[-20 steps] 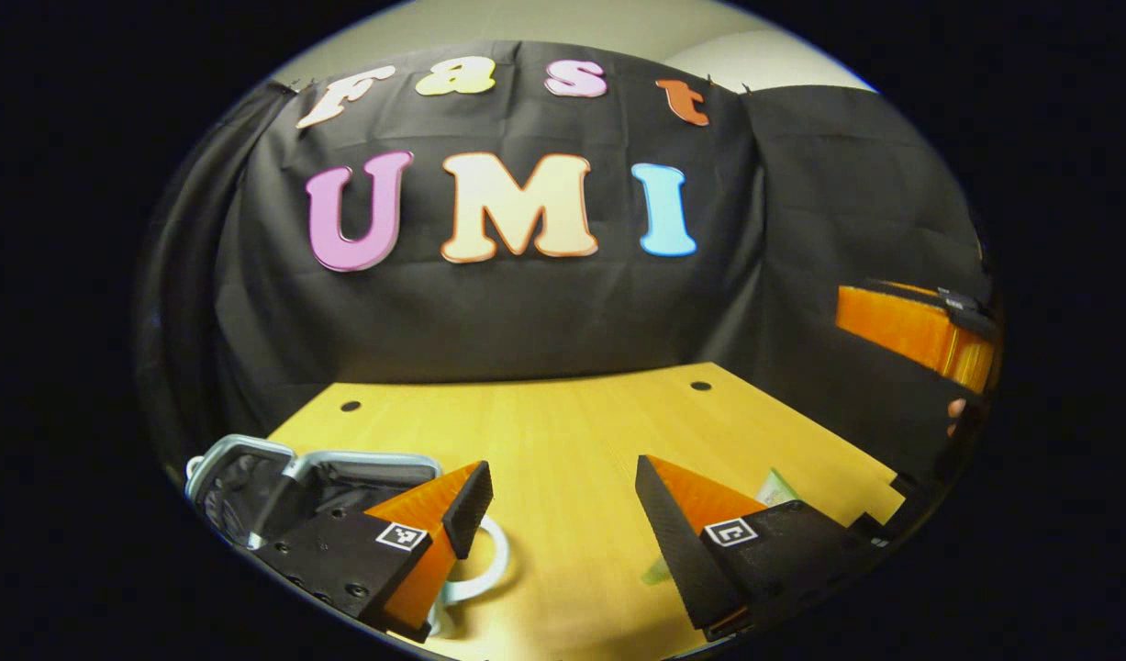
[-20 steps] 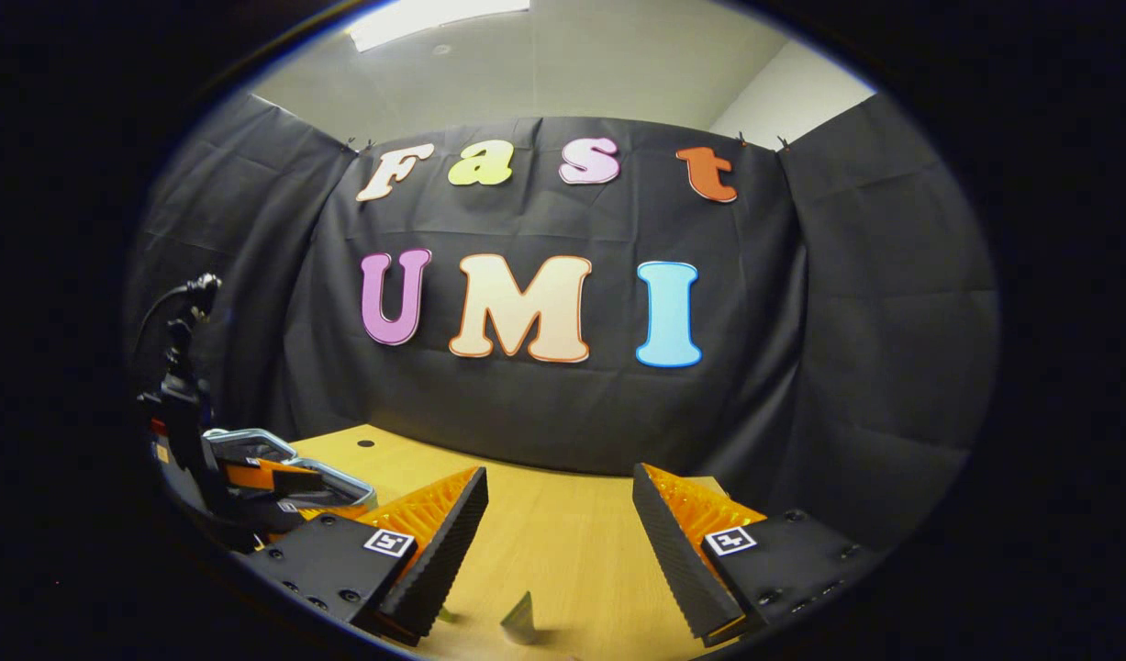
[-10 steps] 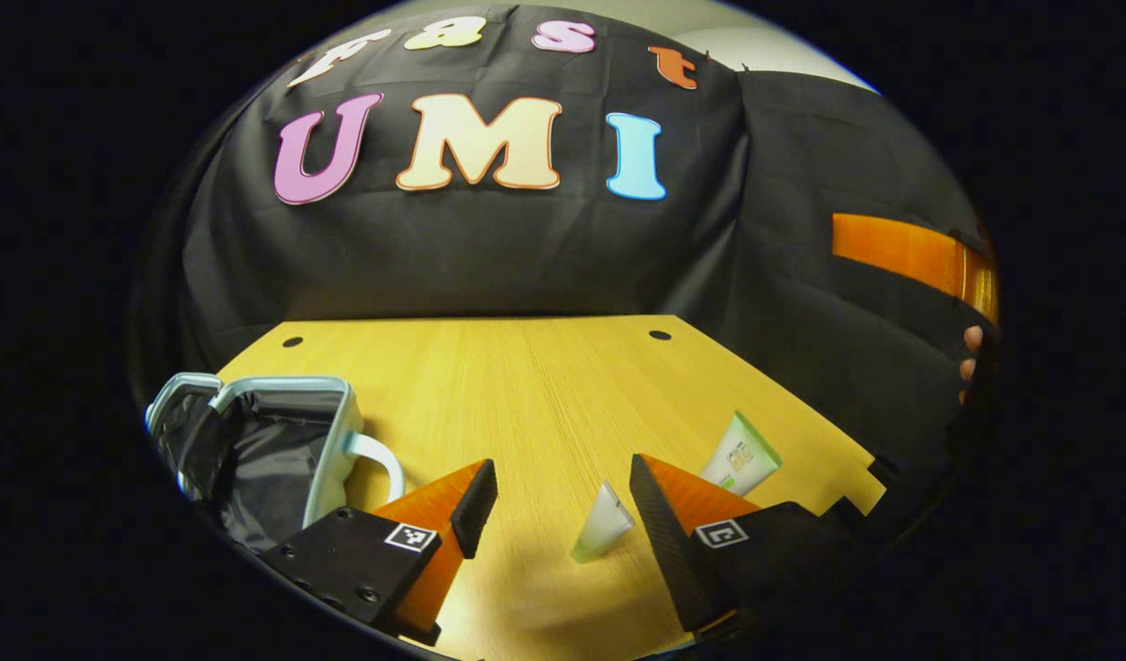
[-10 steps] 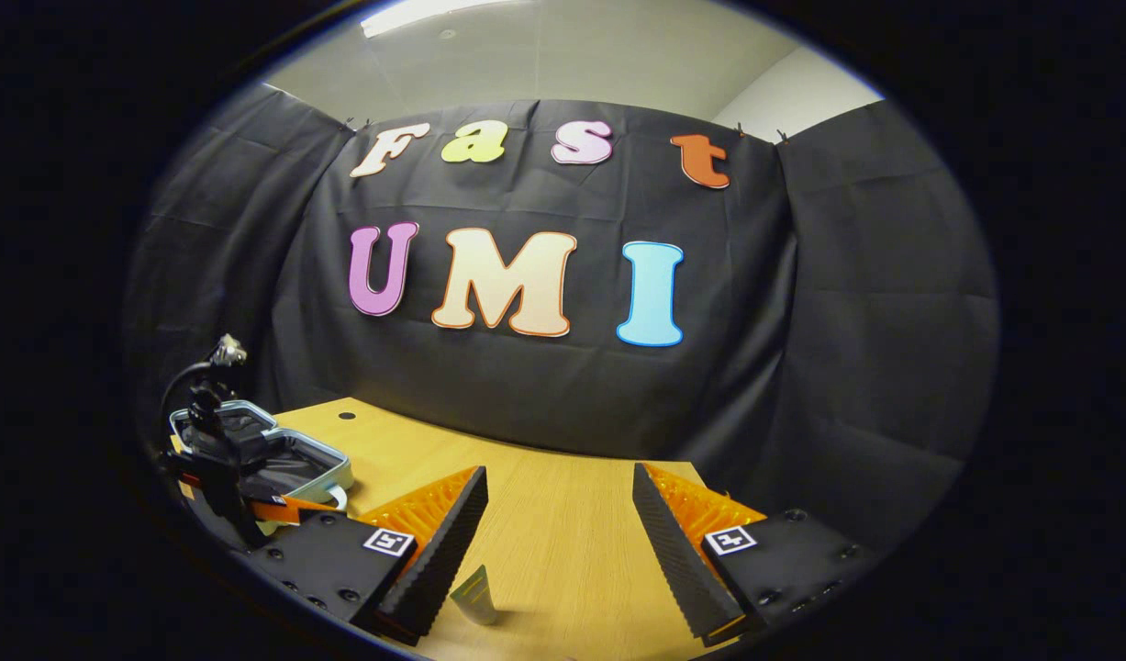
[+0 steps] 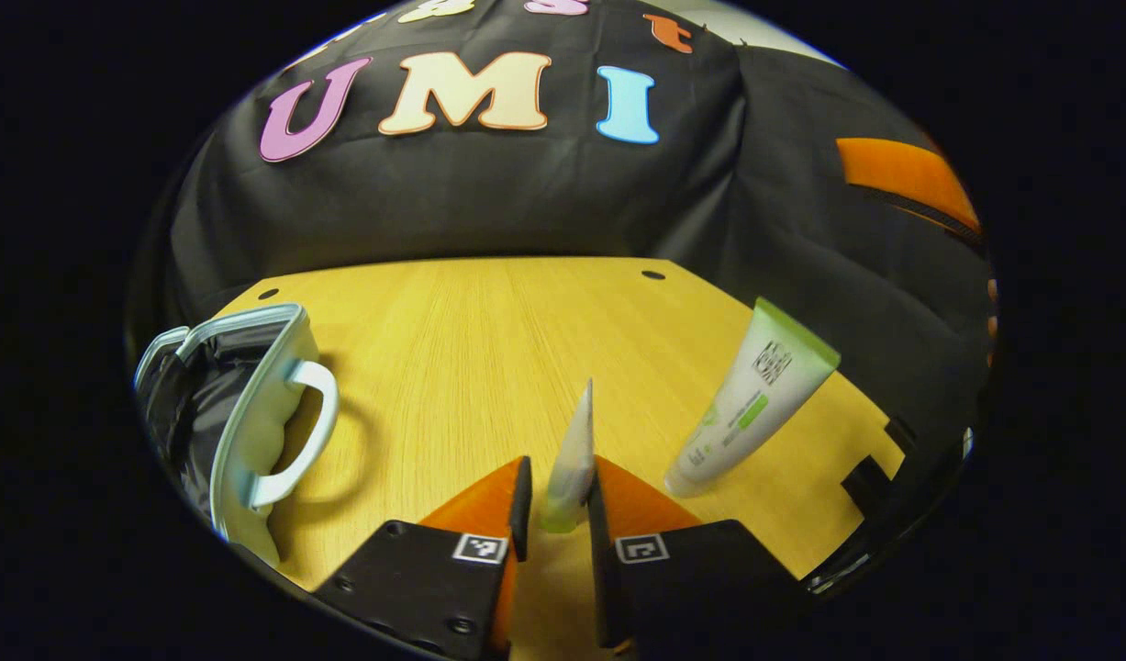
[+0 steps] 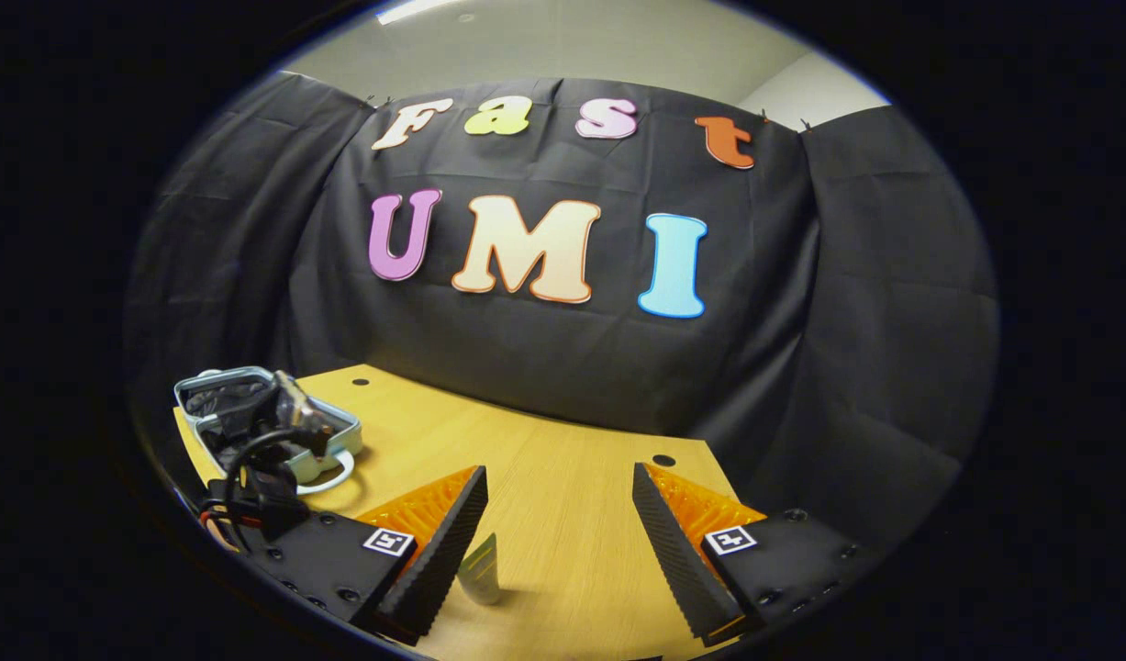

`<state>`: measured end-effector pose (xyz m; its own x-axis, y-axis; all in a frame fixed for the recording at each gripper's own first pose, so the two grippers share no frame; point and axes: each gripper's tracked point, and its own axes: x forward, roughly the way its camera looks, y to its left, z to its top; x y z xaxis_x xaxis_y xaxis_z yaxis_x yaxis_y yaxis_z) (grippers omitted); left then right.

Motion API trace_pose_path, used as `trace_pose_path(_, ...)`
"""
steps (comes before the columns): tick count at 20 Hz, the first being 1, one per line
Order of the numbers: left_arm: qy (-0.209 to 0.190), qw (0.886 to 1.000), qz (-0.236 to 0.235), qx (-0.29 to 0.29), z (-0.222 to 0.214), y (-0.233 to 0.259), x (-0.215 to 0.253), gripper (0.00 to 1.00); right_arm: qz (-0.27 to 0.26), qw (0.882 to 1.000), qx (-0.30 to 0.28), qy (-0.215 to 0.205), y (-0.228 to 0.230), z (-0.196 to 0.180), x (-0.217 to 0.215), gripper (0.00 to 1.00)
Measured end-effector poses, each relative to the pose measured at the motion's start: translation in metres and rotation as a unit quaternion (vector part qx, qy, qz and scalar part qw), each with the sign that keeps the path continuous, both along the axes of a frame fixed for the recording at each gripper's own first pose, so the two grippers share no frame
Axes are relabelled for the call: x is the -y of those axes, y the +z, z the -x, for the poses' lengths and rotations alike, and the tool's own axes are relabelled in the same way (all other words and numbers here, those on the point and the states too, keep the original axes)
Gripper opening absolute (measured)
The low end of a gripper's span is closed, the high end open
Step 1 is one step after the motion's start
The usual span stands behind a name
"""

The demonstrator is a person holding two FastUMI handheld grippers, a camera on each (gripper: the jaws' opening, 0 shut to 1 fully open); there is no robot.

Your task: First open the suitcase, pack the skin care products into it, and then close the suitcase.

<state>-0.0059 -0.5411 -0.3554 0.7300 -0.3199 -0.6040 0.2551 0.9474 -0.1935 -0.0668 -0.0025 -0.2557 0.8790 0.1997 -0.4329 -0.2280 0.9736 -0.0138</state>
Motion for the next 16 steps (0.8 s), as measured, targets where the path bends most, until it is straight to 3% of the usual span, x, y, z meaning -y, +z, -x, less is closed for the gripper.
trace_pose_path(1,-0.005,1.000,0.007,0.006,-0.004,0.004,0.001,0.19,0.001,1.000,-0.007,0.006,-0.007,0.004,-0.003,0.99)
trace_pose_path(4,0.002,1.000,0.009,-0.009,-0.007,0.008,-0.004,0.12,-0.002,1.000,-0.021,0.017,-0.022,0.011,-0.011,0.99)
trace_pose_path(12,0.045,0.999,0.001,0.007,-0.011,0.070,-0.042,0.10,-0.038,0.991,-0.123,0.026,-0.117,0.038,-0.042,0.99)
trace_pose_path(16,0.066,0.997,-0.012,0.022,-0.012,0.099,-0.070,0.10,-0.024,0.984,-0.172,0.035,-0.166,0.061,-0.047,0.99)
